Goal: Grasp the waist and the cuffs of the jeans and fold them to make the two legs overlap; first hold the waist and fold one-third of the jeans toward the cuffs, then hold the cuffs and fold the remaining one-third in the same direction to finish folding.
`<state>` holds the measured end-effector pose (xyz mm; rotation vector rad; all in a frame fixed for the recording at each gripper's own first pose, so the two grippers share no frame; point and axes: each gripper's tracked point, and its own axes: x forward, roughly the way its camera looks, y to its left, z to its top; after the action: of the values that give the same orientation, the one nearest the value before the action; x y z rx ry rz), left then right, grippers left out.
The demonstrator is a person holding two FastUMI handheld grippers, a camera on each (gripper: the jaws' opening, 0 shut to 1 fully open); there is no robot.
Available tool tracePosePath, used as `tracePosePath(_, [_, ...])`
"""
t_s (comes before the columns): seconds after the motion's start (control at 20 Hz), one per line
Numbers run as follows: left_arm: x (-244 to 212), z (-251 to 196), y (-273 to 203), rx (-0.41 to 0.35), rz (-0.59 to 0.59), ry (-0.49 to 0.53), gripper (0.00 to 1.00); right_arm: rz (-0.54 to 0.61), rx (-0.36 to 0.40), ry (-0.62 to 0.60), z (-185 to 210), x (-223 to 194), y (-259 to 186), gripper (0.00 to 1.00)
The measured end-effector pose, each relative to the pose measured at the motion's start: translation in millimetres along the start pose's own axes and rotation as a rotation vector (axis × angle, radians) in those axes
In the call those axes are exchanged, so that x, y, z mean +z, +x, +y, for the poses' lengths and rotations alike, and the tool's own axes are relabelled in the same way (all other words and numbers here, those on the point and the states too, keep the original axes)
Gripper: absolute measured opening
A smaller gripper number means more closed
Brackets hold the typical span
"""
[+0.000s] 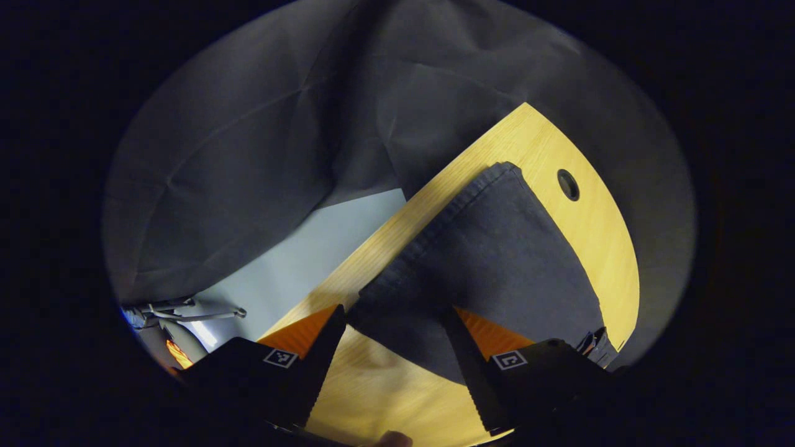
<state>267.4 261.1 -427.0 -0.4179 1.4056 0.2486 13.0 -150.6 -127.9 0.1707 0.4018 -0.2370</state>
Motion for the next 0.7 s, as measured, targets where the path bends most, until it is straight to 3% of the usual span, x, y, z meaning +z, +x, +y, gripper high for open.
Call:
tracePosePath(0.15, [1, -3, 8, 0.077, 0.004, 0.057, 0.95, 0.002, 0.0, 0.006, -3, 0, -2, 0.96])
tracePosePath(0.35, [9, -11, 8, 0.056, -0.047, 0.119, 0.96, 0.002, 0.009, 0.016, -5, -1, 0, 0.97])
tracePosePath(0.4, [9, -11, 10, 0.035, -0.072, 0.163, 0.9, 0.003, 0.017, 0.016, -4, -2, 1, 0.97])
tracePosePath(0.5, [12, -24, 11, -0.039, -0.134, 0.242, 0.59, 0.012, 0.033, 0.018, -4, -5, 3, 0.96])
tracePosePath(0.65, [10, -28, 20, -0.068, -0.134, 0.299, 0.14, 0.017, 0.046, 0.011, -6, -5, 4, 0.97])
tracePosePath(0.7, [12, -29, 12, -0.087, -0.153, 0.276, 0.15, 0.016, 0.048, 0.007, -9, -5, 5, 0.96])
